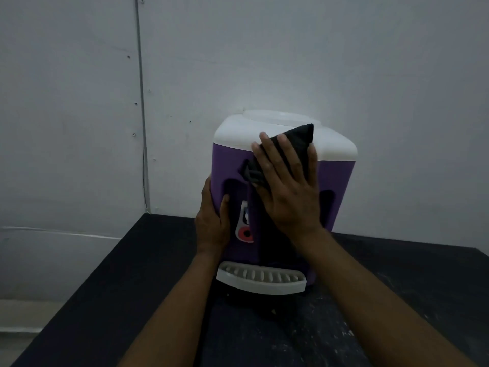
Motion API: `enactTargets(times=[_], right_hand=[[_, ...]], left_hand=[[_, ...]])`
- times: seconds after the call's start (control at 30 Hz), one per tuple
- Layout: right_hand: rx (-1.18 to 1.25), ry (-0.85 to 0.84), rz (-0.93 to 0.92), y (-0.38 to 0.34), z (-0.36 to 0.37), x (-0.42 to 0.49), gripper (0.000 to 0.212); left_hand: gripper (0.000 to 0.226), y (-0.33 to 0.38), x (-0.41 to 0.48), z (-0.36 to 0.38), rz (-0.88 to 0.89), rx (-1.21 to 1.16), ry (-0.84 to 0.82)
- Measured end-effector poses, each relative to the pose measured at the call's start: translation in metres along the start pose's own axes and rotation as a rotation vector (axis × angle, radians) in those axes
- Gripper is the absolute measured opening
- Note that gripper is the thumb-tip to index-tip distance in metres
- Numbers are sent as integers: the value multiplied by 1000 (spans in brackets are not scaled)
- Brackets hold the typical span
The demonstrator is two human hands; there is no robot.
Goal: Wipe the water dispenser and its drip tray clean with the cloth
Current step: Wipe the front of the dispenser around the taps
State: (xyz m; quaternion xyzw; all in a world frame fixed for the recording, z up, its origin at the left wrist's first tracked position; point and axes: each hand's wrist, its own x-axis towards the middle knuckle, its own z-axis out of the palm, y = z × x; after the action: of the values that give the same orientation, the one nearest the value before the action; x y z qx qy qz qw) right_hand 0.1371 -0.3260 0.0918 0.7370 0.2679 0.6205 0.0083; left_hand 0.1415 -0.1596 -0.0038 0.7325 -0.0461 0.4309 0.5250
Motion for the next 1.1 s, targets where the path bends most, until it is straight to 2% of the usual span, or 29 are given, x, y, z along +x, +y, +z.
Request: enactTargets(times=[0.07, 0.1, 0.23, 0.3, 0.4, 0.57, 0.73, 0.87, 0.93, 1.03, 1.1], right_hand=[[-16, -13, 59, -25, 4, 9, 58], [-44, -27, 32, -33, 6, 14, 59], [-156, -122, -262, -34, 9, 27, 56], [-178, -155, -411, -18, 6, 28, 56], [-175, -156, -493, 8, -1, 24, 55], [-80, -75, -288, 35, -13, -5, 57], [13, -109, -67, 50, -18, -34, 60], [143, -123, 194, 45, -23, -47, 66], [193, -130, 271, 37, -24, -50, 66], [265, -125, 338, 26, -24, -50, 66], [342, -102, 402, 20, -23, -50, 64]], left_hand=[[73, -1, 1, 0, -7, -1, -17], [71, -2, 2, 0, -19, -3, -26], [80, -5, 1, -4, -44, -16, -40], [77, -6, 0, -6, -5, -9, -55], [71, -8, 2, -7, 27, 4, -74], [72, -8, 1, -7, 46, 8, -87], [76, -9, 3, -9, -14, 10, -132], [79, -4, 5, -14, -36, 32, -188], [76, 2, 7, -17, 79, 102, -126], [74, 31, 24, -17, 306, 167, 61], [70, 64, 45, -13, 481, 197, 90]])
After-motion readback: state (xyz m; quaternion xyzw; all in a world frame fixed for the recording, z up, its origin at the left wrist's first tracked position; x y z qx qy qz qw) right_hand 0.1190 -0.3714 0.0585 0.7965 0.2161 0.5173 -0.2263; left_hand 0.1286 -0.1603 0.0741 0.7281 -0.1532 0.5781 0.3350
